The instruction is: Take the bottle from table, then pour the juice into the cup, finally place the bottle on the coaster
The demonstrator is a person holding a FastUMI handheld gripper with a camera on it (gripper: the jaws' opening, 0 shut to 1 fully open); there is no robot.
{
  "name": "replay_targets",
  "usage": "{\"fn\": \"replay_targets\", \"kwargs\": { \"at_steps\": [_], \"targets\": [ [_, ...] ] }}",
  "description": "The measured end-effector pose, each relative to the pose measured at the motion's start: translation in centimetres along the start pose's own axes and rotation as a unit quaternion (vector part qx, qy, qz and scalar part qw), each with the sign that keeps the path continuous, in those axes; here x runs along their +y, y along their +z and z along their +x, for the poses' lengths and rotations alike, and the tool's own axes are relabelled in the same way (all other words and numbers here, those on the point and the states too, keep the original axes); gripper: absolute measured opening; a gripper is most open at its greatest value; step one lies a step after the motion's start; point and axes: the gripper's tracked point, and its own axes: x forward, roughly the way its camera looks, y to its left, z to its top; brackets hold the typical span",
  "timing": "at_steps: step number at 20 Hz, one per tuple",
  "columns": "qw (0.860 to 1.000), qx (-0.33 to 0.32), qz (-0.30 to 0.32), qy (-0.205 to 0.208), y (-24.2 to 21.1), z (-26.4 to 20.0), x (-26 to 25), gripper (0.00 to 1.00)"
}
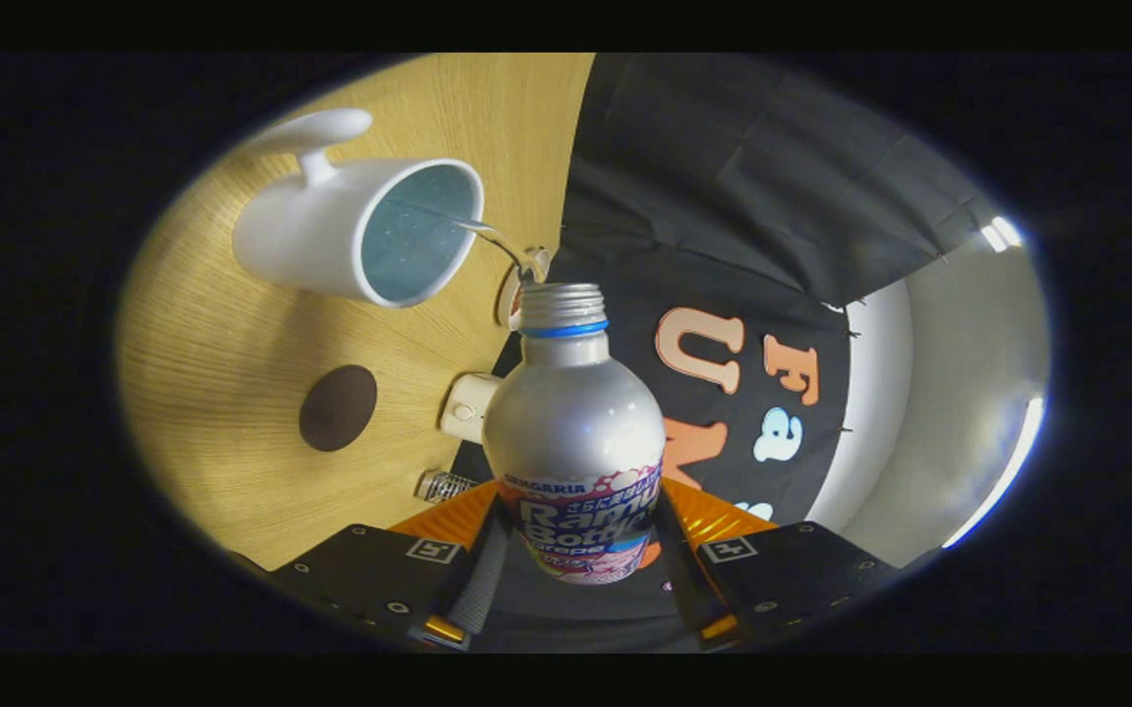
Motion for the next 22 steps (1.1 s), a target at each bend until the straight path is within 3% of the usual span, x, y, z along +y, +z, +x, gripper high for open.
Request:
{"fn": "replay_targets", "kwargs": {
  "at_steps": [22],
  "targets": [
    [0.997, -0.016, -0.076, -0.031, -0.1, 0.7, -2.8, 0.73]
  ]
}}
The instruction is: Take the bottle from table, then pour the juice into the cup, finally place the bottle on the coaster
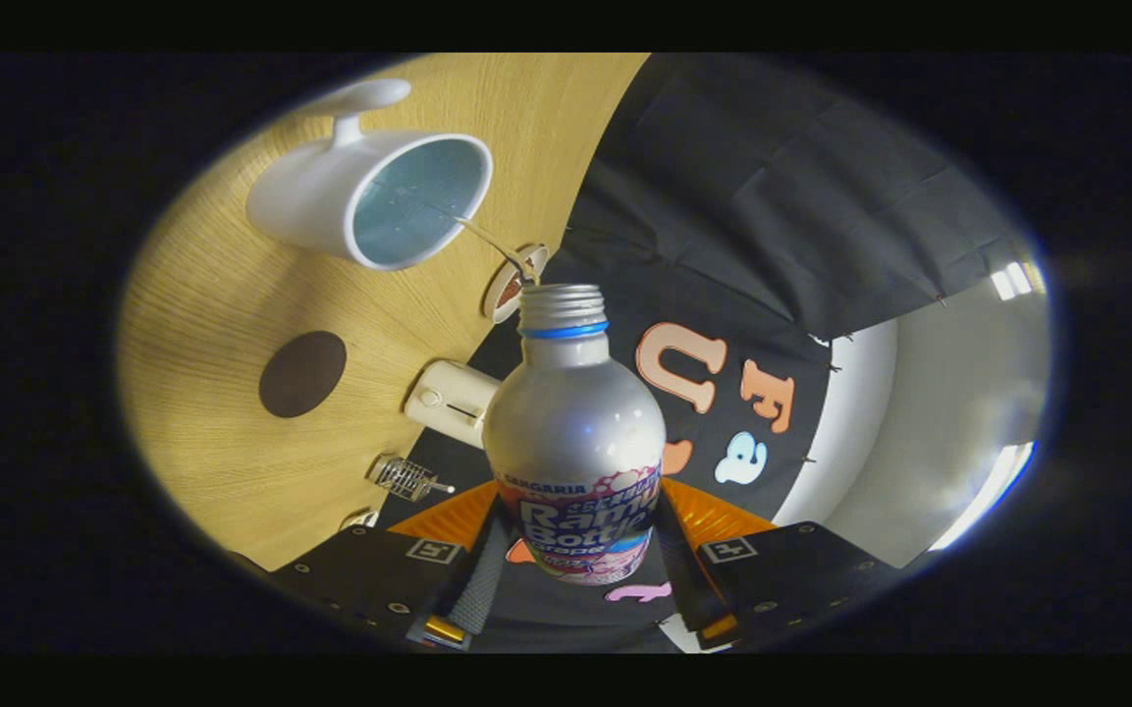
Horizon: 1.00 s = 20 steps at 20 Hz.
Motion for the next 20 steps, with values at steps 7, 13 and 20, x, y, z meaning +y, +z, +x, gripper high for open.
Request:
{"fn": "replay_targets", "kwargs": {
  "at_steps": [7, 13, 20],
  "targets": [
    [1.0, -0.005, -0.025, -0.008, 0.1, 0.1, -0.9, 0.73],
    [0.999, -0.015, -0.039, -0.015, 0.8, 0.3, -1.4, 0.73],
    [0.999, -0.019, -0.035, 0.003, 1.8, -0.4, 1.1, 0.73]
  ]
}}
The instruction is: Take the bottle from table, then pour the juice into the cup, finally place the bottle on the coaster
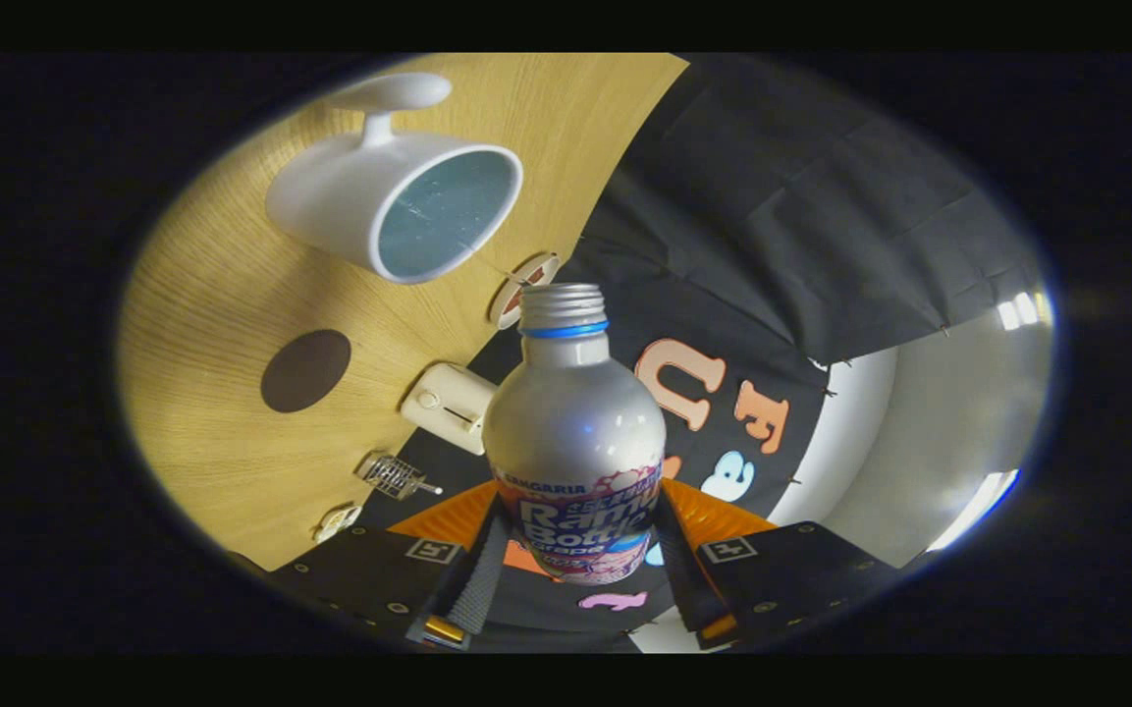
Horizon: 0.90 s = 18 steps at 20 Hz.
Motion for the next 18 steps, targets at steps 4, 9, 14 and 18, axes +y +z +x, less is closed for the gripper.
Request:
{"fn": "replay_targets", "kwargs": {
  "at_steps": [4, 9, 14, 18],
  "targets": [
    [1.0, 0.002, 0.024, 0.009, 0.2, -0.4, 1.9, 0.73],
    [0.992, 0.017, 0.12, 0.041, 0.2, -0.3, 3.5, 0.73],
    [0.962, 0.034, 0.264, 0.057, 0.6, -0.5, 3.2, 0.74],
    [0.929, 0.04, 0.367, 0.037, 1.4, -0.3, 1.8, 0.74]
  ]
}}
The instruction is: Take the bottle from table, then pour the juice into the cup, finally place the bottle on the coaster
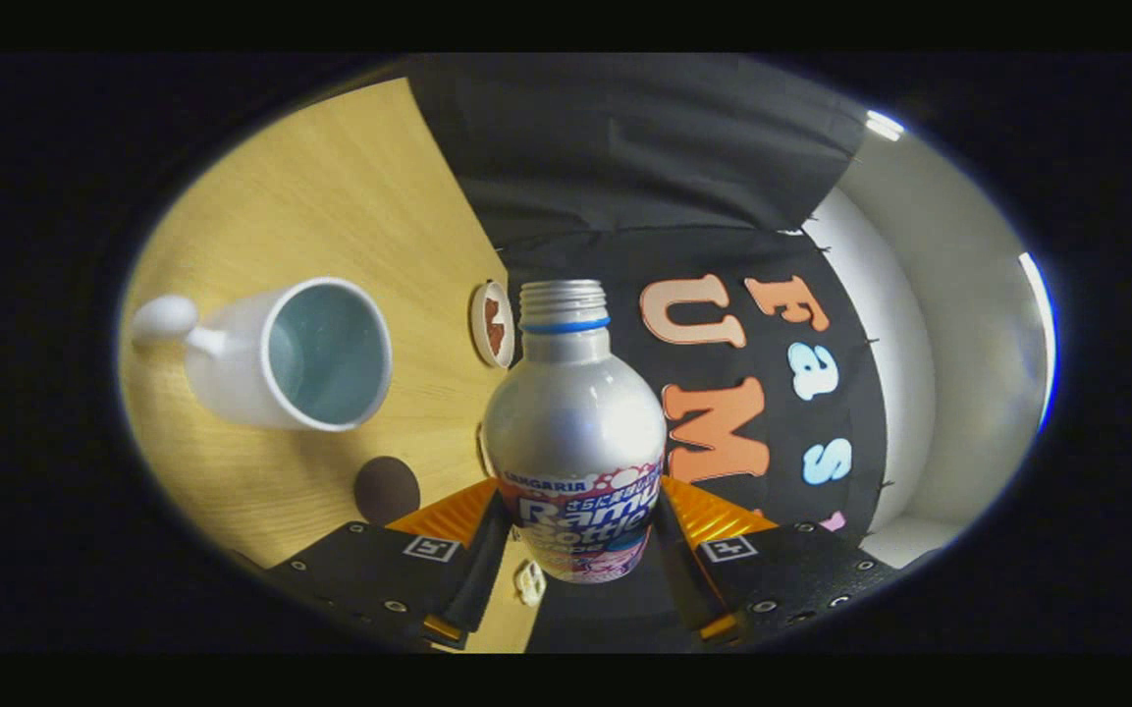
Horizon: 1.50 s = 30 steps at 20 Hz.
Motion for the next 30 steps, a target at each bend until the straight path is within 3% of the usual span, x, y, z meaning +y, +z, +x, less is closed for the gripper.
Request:
{"fn": "replay_targets", "kwargs": {
  "at_steps": [5, 10, 14, 17, 25, 28, 30],
  "targets": [
    [0.991, 0.011, 0.133, -0.014, 0.0, 1.0, -1.7, 0.74],
    [0.962, 0.023, 0.271, -0.006, -0.8, 2.1, -2.2, 0.74],
    [0.925, 0.022, 0.378, 0.009, -1.3, 3.0, -1.9, 0.74],
    [0.89, 0.034, 0.453, 0.04, -1.8, 3.8, -0.7, 0.74],
    [0.8, 0.068, 0.591, 0.082, -4.4, 5.3, 2.0, 0.74],
    [0.778, 0.084, 0.616, 0.097, -5.4, 5.4, 3.8, 0.74],
    [0.774, 0.093, 0.619, 0.098, -6.3, 5.8, 4.6, 0.74]
  ]
}}
